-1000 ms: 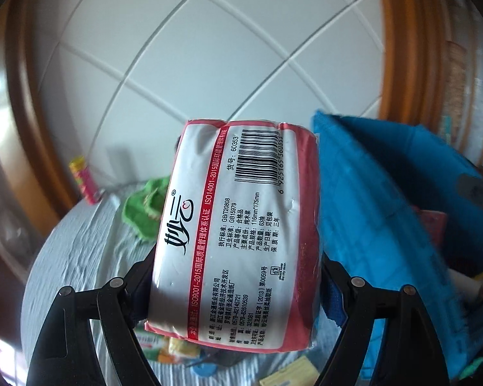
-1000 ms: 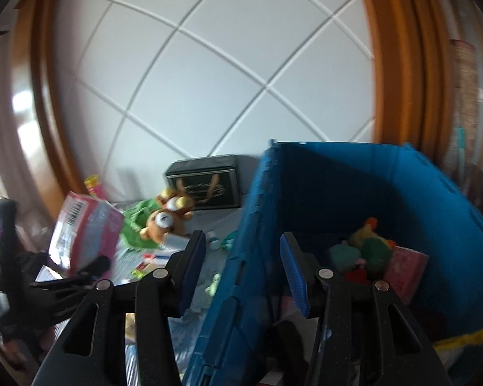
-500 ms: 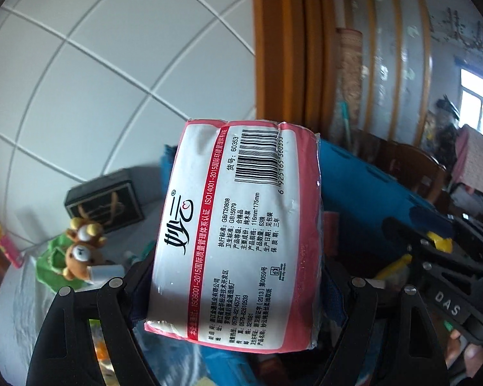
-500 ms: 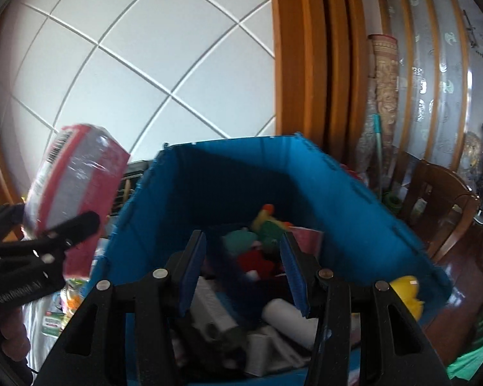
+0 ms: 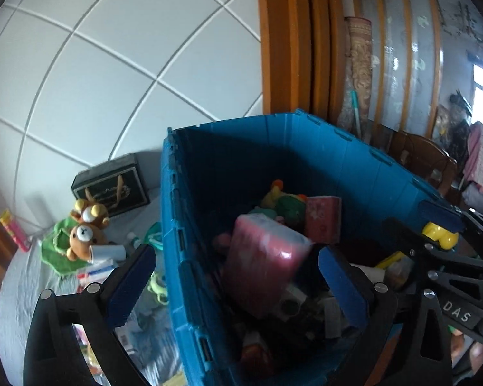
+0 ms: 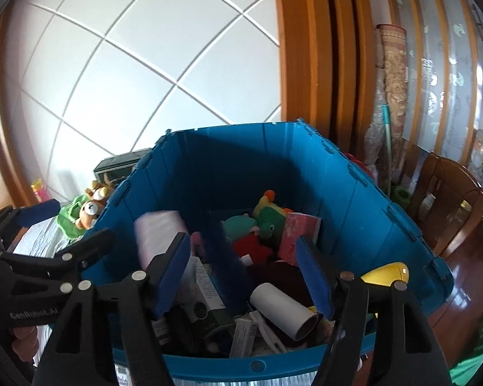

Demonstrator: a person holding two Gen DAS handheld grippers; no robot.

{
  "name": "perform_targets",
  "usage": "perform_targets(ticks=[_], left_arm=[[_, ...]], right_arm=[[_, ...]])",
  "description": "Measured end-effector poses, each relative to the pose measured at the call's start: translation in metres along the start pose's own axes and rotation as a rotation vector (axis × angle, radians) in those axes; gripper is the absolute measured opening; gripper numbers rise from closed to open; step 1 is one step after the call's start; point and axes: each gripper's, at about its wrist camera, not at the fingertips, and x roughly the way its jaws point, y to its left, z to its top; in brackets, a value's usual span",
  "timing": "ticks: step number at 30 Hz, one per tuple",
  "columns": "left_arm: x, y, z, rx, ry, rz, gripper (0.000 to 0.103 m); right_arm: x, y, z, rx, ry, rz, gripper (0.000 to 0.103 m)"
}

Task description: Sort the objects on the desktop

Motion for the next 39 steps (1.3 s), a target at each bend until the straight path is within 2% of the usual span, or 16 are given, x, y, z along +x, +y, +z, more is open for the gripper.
perform_targets(ticks=[4,6,7,12,17,22,29,31,32,33,35,39], left_arm=[[-0.016,0.022,-0.012,-0.031,-0.01,0.049,0.103],[-0.025,0.04,-0.022,-0.051,-0.01,0.072,0.103],[-0.029,0.051,-0.028,-0.061,-0.009,0.086,0.102],[-0.046,0.111,-0.07,-0.093,0.018,0.175,0.103],[-0.049,0.184,-0.13,-0.152,0.099,0.265,0.103],[-0.043,0.237,-0.181,-0.188,0.182,0.308,0.103],[-0.024,0.285,-0.238,-0.233,0.29,0.296,0.103],[-0.017,0.291,-0.25,-0.241,0.323,0.29,0.102],[-0.015,0.292,-0.254,-0.244,0.332,0.285,0.102],[-0.013,0.292,-0.259,-0.248,0.339,0.28,0.102],[-0.009,0.29,-0.266,-0.252,0.349,0.276,0.102],[0.004,0.283,-0.276,-0.259,0.376,0.27,0.102]], right_arm=[[-0.005,0.011,-0.002,-0.019,-0.007,0.041,0.068],[-0.009,0.023,-0.004,-0.029,-0.01,0.064,0.083],[-0.013,0.032,-0.006,-0.037,-0.015,0.075,0.085],[-0.037,0.078,-0.021,-0.073,-0.042,0.146,0.086],[-0.056,0.145,-0.054,-0.141,-0.036,0.255,0.086],[-0.058,0.206,-0.1,-0.176,0.029,0.328,0.086],[-0.044,0.247,-0.168,-0.182,0.159,0.296,0.086],[-0.031,0.248,-0.189,-0.168,0.226,0.277,0.083],[-0.024,0.246,-0.199,-0.157,0.256,0.27,0.074],[-0.015,0.242,-0.209,-0.144,0.29,0.259,0.071],[0.004,0.235,-0.228,-0.124,0.354,0.235,0.071],[0.038,0.218,-0.255,-0.074,0.42,0.203,0.071]])
